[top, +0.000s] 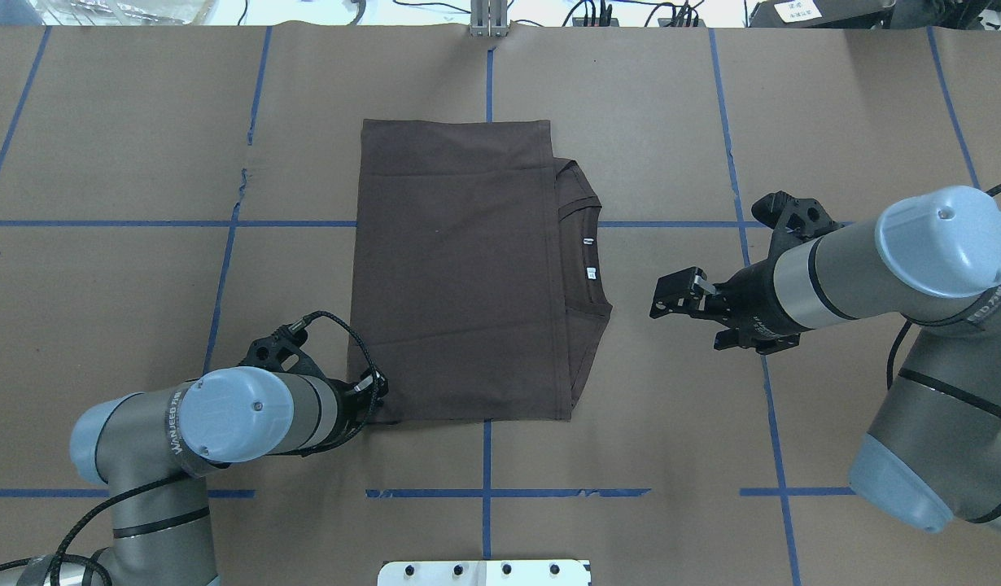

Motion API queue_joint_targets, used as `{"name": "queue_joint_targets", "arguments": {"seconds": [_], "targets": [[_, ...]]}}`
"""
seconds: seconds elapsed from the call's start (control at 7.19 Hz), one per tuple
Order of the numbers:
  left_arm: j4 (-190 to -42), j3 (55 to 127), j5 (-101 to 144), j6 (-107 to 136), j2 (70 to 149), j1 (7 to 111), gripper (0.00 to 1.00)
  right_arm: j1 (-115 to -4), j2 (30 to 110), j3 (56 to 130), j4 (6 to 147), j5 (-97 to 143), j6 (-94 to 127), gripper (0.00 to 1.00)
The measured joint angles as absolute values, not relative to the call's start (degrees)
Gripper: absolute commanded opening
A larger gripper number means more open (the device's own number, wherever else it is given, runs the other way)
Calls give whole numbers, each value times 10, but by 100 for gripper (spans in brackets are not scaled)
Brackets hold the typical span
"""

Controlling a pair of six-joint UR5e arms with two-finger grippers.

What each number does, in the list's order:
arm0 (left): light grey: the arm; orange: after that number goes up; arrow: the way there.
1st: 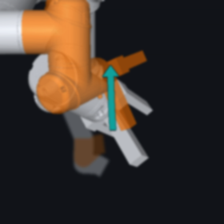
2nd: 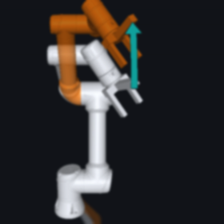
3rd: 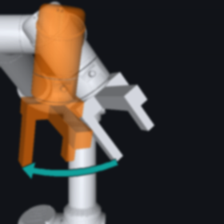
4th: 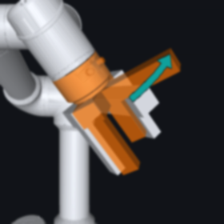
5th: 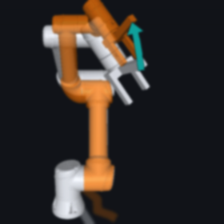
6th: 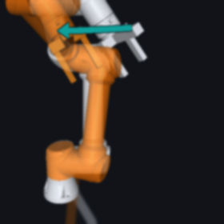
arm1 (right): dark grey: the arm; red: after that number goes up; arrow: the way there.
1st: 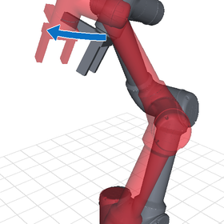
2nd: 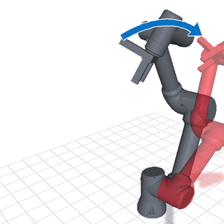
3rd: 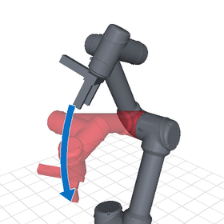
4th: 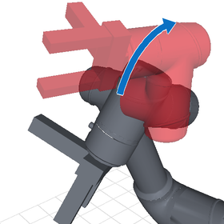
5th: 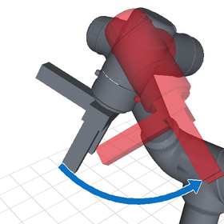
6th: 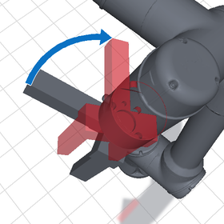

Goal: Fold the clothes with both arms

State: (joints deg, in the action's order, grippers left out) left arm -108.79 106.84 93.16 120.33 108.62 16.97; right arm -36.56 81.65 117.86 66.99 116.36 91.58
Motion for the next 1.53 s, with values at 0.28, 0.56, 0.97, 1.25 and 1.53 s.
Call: {"name": "queue_joint_targets", "arguments": {"seconds": [0.28, 0.56, 0.97, 1.25, 1.53], "targets": [[-1084, 1076, 933, 1200, 1085, 170, 0, -364, 816, 1177, 670, 1164, 916, 100], [-1045, 1111, 937, 1187, 1087, 170, 0, -357, 812, 1164, 673, 1162, 922, 100], [-1004, 1143, 939, 1166, 1090, 170, 0, -304, 757, 1144, 760, 1111, 956, 100], [-1001, 1143, 940, 1165, 1091, 168, 0, -268, 692, 1122, 835, 1071, 966, 100], [-1001, 1142, 940, 1165, 1093, 167, 0, -242, 659, 1084, 852, 1046, 968, 100]]}}
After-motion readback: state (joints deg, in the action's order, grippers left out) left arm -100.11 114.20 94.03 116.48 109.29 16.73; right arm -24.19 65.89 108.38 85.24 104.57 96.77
